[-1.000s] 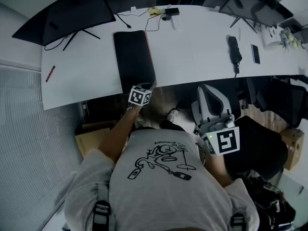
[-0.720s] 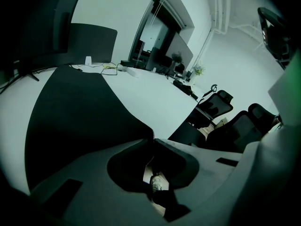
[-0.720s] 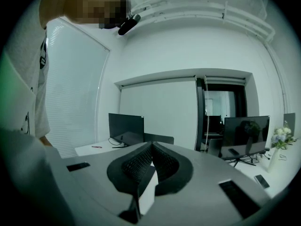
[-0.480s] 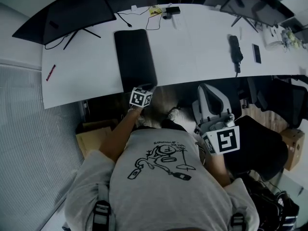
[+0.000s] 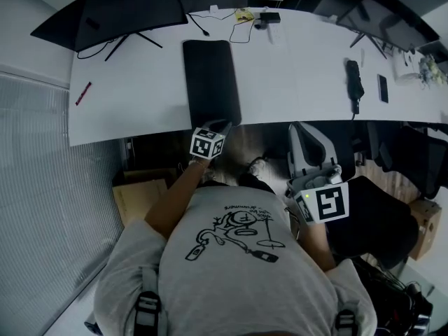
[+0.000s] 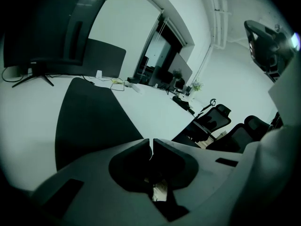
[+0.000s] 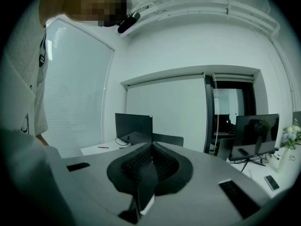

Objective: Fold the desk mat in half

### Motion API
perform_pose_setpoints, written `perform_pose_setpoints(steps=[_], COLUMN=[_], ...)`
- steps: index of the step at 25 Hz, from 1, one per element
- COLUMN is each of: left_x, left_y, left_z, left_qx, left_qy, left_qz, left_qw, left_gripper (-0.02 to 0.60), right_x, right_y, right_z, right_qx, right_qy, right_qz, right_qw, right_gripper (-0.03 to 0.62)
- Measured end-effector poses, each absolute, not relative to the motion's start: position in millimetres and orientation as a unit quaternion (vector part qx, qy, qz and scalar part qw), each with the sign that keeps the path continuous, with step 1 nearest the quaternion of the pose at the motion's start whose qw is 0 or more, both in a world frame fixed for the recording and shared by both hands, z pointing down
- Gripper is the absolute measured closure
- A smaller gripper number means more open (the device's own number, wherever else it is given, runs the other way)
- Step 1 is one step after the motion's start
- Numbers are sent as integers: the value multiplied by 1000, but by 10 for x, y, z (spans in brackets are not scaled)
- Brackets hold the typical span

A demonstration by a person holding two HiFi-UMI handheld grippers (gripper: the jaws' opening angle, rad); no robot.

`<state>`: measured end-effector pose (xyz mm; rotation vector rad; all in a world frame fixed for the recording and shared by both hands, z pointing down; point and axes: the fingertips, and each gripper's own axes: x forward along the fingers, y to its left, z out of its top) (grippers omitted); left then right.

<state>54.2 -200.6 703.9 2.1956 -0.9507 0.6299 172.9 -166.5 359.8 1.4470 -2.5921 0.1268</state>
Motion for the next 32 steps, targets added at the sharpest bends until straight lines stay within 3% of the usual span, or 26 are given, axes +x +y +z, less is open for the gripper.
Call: perform_pose_setpoints(steps=[8,32], left_x=[368,-143], left_y=[-2047,-1926], left_z=[6486,4706], left_qx=[848,862], left_qy=[-392,-473], left_qz=[177,70], left_qw=[311,169], left_gripper=[552,558], right_x=[1509,1006], right_y=[-1663,-1741], right_z=[3605,3597], right_qx=[474,430], right_qy=[-876,-898], right_qz=[41,37], right_qw=[85,86], right_gripper=[585,585])
